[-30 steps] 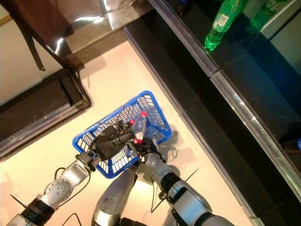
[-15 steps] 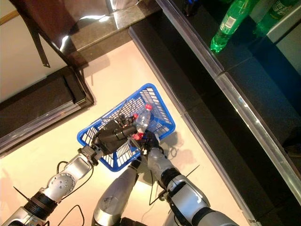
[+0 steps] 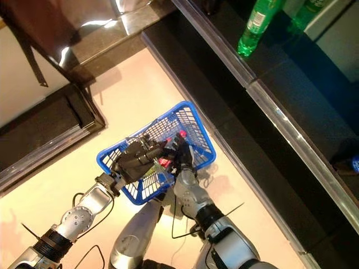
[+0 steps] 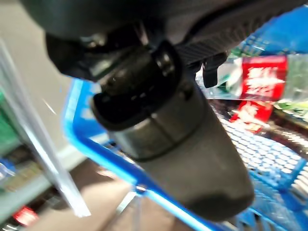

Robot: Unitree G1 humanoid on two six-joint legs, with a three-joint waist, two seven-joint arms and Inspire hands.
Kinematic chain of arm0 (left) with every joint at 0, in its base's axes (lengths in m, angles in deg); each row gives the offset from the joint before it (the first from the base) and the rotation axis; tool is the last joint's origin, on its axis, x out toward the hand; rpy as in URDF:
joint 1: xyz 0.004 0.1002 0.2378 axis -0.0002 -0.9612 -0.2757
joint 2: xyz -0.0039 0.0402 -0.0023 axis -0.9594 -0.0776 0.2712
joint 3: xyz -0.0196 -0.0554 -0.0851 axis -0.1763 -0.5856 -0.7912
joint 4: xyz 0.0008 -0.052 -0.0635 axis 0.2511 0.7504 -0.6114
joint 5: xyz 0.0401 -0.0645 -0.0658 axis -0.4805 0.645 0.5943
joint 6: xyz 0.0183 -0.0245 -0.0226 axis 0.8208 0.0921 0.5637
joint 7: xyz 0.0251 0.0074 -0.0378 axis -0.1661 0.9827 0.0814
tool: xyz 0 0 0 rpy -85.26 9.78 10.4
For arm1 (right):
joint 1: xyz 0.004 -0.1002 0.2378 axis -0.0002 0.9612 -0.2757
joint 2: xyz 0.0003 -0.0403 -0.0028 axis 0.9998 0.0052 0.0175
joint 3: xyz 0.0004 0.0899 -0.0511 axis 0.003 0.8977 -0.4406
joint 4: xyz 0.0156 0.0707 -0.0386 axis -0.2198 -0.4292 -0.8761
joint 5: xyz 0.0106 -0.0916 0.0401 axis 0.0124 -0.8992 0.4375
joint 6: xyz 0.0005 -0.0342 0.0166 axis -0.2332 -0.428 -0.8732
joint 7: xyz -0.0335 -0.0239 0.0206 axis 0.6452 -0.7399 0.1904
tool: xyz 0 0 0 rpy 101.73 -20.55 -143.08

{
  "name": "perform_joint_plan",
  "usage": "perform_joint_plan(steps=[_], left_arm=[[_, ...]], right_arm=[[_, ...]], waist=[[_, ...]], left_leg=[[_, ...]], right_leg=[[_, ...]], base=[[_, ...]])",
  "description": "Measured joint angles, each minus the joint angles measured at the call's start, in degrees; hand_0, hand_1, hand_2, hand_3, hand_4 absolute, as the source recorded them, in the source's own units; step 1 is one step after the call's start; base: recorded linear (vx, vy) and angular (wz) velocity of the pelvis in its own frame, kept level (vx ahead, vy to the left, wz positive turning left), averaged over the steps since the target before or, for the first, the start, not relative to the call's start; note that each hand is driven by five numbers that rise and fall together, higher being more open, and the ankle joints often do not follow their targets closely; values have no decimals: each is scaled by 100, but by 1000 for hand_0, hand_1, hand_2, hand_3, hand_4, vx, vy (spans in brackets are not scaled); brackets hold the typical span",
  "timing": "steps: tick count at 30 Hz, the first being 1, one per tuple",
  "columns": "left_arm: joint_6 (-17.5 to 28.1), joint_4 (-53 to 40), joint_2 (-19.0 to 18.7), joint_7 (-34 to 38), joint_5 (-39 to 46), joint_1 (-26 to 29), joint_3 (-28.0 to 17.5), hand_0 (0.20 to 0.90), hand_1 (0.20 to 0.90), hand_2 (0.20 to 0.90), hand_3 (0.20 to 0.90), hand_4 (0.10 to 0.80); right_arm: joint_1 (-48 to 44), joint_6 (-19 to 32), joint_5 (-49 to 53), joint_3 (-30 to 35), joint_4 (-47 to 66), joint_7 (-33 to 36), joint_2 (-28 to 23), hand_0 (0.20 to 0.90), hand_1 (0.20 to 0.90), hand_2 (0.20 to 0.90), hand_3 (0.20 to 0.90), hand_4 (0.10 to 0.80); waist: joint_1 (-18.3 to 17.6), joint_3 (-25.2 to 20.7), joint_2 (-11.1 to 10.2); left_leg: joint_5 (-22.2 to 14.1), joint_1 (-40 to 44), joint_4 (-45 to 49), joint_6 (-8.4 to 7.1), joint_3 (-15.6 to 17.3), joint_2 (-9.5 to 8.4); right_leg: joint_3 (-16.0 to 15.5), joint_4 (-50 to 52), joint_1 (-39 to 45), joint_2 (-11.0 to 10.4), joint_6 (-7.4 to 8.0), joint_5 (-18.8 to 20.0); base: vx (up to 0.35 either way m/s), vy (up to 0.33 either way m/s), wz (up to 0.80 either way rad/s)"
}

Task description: Pick up the drink and place into the basket.

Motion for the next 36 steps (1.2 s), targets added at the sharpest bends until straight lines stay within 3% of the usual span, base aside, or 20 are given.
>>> perform_joint_plan(steps=[10,16,21,26,29,32,35,36], left_arm=[[436,-3,419,-217,9,-841,-992,300,300,300,200,100],[862,-23,708,-200,111,-1222,-1558,300,300,300,200,100],[1033,-38,1233,36,403,-1861,-2474,300,300,300,200,100],[1189,-32,1622,151,491,-2489,-2907,300,300,300,200,100],[1185,324,1847,257,795,-2537,-3136,300,300,300,200,100],[1168,1219,2079,265,906,-2479,-3331,300,300,300,200,100],[1169,3245,2268,307,1062,-2213,-3437,300,300,300,200,100],[1175,3472,2299,427,1068,-2196,-3443,300,300,300,200,100]], right_arm=[[1779,76,-508,858,1897,-109,-542,900,900,900,900,800],[2611,245,-383,1197,2791,-665,-630,900,900,900,900,800],[3232,173,-346,1317,3227,-1635,-675,900,900,900,900,800],[3765,-70,-504,1620,3038,-2381,-733,900,900,900,900,800],[3756,-234,-501,1793,2188,-2714,-713,900,900,900,900,800],[3741,-286,-576,1841,1269,-2896,-683,900,900,900,900,800],[3664,-318,-893,1769,-198,-2991,-674,900,900,900,900,800],[3672,-395,-942,1760,-359,-2984,-676,900,900,900,900,800]], waist=[[-506,-6,-320],[-799,-17,-518],[-1026,-47,-631],[-1238,-116,-708],[-1365,-229,-723],[-1476,-611,-649],[-1738,-1270,-469],[-1809,-1364,-469]], left_leg=[[-56,200,-44,0,296,210],[-4,549,-378,-85,342,436],[143,1306,-1040,-172,626,599],[249,1933,-1686,-225,935,726],[265,2267,-1968,-234,1096,777],[272,2505,-2237,-233,1236,799],[277,2854,-2550,-225,1242,802],[277,2876,-2575,-225,1249,790]], right_leg=[[283,-291,94,288,-40,196],[331,-639,377,521,-117,313],[648,-1179,871,818,-143,453],[868,-1657,1220,986,-144,560],[965,-1980,1489,1080,-122,646],[1126,-2205,1592,1132,-86,710],[1245,-2675,1918,1179,-10,864],[1251,-2762,1959,1175,1,896]], base=[[-43,-36,-18],[-9,-52,-14],[27,-33,-33],[16,-14,-30],[1,18,-29],[-2,28,-32],[-7,15,-25],[-11,3,-18]])
